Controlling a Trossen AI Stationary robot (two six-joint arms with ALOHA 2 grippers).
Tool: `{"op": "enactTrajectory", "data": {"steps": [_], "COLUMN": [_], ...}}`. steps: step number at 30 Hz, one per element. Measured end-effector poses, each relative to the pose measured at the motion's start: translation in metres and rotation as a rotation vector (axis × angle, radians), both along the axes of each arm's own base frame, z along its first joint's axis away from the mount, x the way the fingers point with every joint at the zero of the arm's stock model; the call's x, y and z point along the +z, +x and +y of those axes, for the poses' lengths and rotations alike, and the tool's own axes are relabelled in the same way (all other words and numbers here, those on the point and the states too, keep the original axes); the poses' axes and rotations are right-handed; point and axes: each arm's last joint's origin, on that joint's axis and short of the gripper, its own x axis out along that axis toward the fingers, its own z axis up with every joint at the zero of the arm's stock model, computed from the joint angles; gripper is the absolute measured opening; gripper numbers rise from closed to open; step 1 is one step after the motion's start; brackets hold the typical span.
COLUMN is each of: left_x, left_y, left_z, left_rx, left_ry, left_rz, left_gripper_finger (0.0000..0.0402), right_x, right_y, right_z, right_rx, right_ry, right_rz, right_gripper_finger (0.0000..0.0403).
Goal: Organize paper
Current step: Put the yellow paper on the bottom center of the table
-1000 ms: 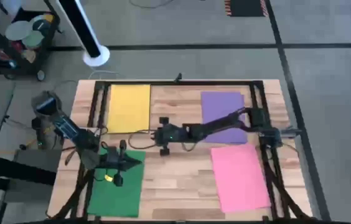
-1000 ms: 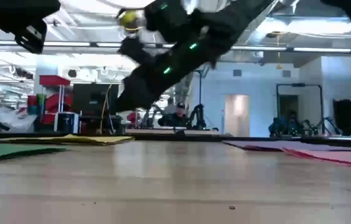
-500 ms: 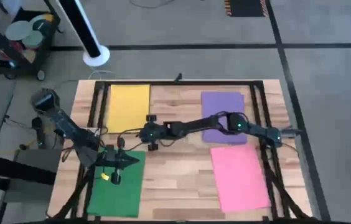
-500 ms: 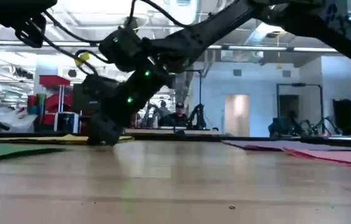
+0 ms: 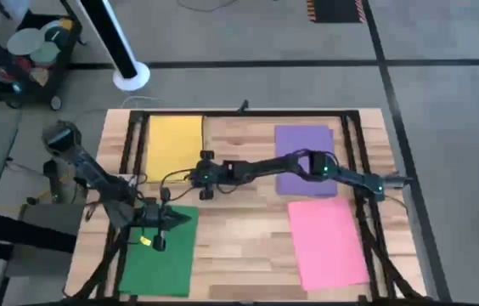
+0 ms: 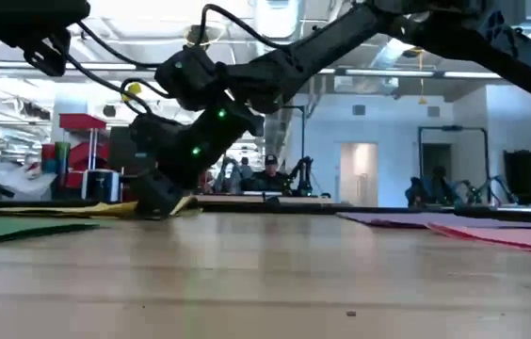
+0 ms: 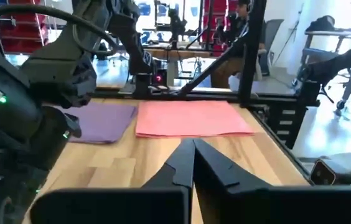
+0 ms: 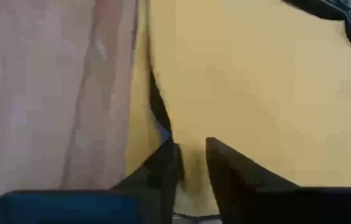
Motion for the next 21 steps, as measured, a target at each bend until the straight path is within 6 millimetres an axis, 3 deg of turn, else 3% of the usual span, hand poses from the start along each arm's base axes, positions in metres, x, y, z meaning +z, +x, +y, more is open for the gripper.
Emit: {"op": "enactTrajectory", "data": {"steps": [3,11,21], "left_x": [0.000,0.000,-0.002], "left_y": [0.000,0.000,0.000], "left_z": [0.000,0.000,0.000], "left_rx": [0.000,-0.001,0.000], "left_ry": [-0.009,-0.017,-0.025], "left_rz": [0.000,0.000,0.012], "left_gripper_finger": [0.0000,0.0000,0.0000], "right_x": [0.000,0.001,0.006], "right_y": [0.001,0.001,-0.002], "right_z": [0.007,0.024,0.028], "right_rx": [0.014,0.023,0.019], "right_ry": [-0.004,-0.003,-0.032], "right_rz": [-0.002,-0.012,0.029], "right_gripper_finger": [0.0007,0.0016,0.0050]}}
